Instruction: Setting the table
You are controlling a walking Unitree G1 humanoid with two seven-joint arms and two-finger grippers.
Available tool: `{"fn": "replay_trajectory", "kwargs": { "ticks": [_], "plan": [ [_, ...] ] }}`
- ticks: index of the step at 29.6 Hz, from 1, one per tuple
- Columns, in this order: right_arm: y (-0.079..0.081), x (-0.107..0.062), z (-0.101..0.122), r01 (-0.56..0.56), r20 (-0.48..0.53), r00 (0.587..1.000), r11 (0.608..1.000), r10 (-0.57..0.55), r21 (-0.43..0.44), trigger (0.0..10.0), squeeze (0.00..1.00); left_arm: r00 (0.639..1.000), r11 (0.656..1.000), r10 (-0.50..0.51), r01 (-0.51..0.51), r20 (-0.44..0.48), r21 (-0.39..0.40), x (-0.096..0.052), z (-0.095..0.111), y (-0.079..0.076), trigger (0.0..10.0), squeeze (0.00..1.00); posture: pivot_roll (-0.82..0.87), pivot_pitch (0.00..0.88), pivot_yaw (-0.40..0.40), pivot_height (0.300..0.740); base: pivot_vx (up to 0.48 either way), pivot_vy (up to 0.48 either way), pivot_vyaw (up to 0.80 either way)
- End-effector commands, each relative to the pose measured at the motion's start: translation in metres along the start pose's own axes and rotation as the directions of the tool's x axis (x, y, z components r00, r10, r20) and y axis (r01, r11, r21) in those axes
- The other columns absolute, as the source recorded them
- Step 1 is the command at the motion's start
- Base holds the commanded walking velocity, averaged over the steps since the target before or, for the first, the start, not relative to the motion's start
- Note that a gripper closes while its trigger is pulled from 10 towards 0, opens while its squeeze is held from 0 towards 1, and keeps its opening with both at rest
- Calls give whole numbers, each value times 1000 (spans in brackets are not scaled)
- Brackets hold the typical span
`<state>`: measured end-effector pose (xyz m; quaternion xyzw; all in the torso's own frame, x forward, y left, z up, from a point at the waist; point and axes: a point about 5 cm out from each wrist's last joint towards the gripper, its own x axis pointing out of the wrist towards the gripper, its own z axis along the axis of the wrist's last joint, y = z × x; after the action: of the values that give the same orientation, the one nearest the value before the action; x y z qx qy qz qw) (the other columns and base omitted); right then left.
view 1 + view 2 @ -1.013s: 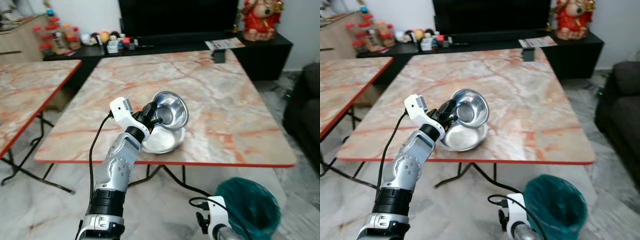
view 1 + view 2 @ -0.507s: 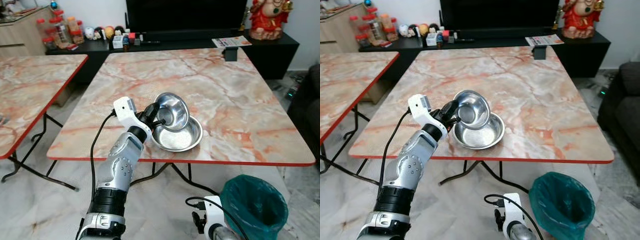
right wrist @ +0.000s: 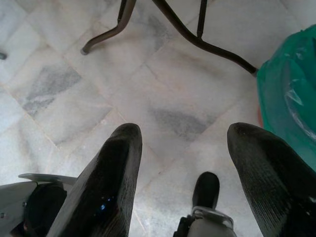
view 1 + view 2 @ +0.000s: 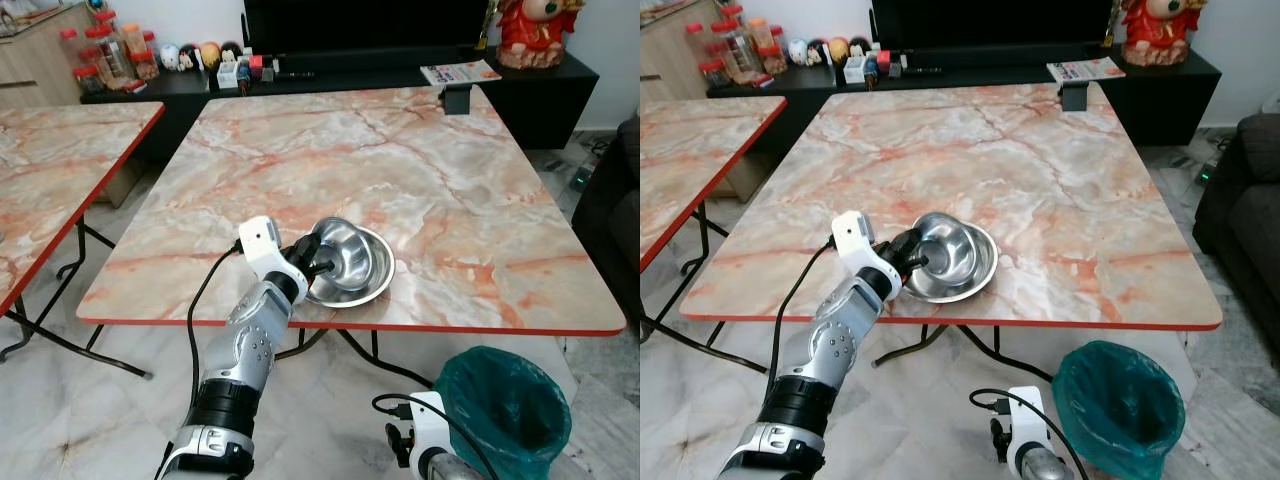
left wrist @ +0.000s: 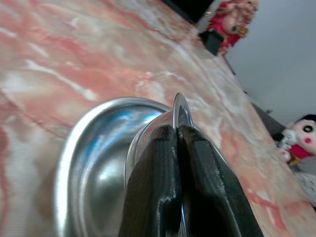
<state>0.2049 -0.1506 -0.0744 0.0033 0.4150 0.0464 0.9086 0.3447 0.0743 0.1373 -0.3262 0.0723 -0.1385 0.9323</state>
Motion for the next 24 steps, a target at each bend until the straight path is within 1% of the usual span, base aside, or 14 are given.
{"fn": "replay_trajectory", "kwargs": {
  "ticks": [1,10,11,12,13,14,16,17,18,19,24],
  "plan": [
    [2,0,-1,1,-3,1000,1000,-1,14,10000,0,999,999,-45,46,29,-26,12,6,-25,10000,0,-21,25,86,740,0,0,0],
    [1,0,-2,1,-5,1000,1000,-1,13,10000,0,998,996,-50,52,31,-70,13,5,-26,10000,0,-18,28,85,740,0,0,0],
    [1,0,-2,1,-5,1000,1000,0,13,10000,0,998,996,-51,53,31,-72,13,5,-26,10000,106,-18,28,85,740,0,0,0],
    [1,0,-2,0,-5,1000,1000,0,12,10000,0,998,996,-54,56,29,-76,14,5,-26,10000,467,-18,28,85,740,0,0,0],
    [1,0,-2,0,-5,1000,1000,0,12,10000,0,998,995,-58,60,29,-79,14,5,-27,10000,467,-18,28,85,740,0,0,0],
    [1,0,-2,0,-5,1000,1000,0,11,10000,0,997,994,-74,76,25,-76,14,5,-29,10000,1000,-15,28,83,740,0,0,0],
    [1,0,-2,-1,-5,1000,1000,1,10,10000,0,996,993,-94,94,15,-68,14,4,-32,10000,984,-15,28,83,740,0,0,0],
    [1,0,-2,-1,-5,1000,1000,1,10,10000,0,994,993,-112,112,-7,-45,13,1,-34,10000,153,-14,28,84,740,0,0,0],
    [1,0,-2,-2,-5,1000,1000,2,9,10000,0,993,992,-120,119,-21,-29,13,-1,-35,10000,153,-14,28,84,740,0,0,0],
    [1,0,-2,-2,-5,1000,1000,2,9,10000,0,992,992,-122,121,-24,-31,13,-2,-36,10000,0,-16,27,84,740,0,0,0],
    [1,0,-2,0,-5,1000,1000,0,11,10000,0,991,991,-133,132,-35,-24,11,-3,-37,10000,0,-17,29,85,740,0,0,0]
  ]
}}
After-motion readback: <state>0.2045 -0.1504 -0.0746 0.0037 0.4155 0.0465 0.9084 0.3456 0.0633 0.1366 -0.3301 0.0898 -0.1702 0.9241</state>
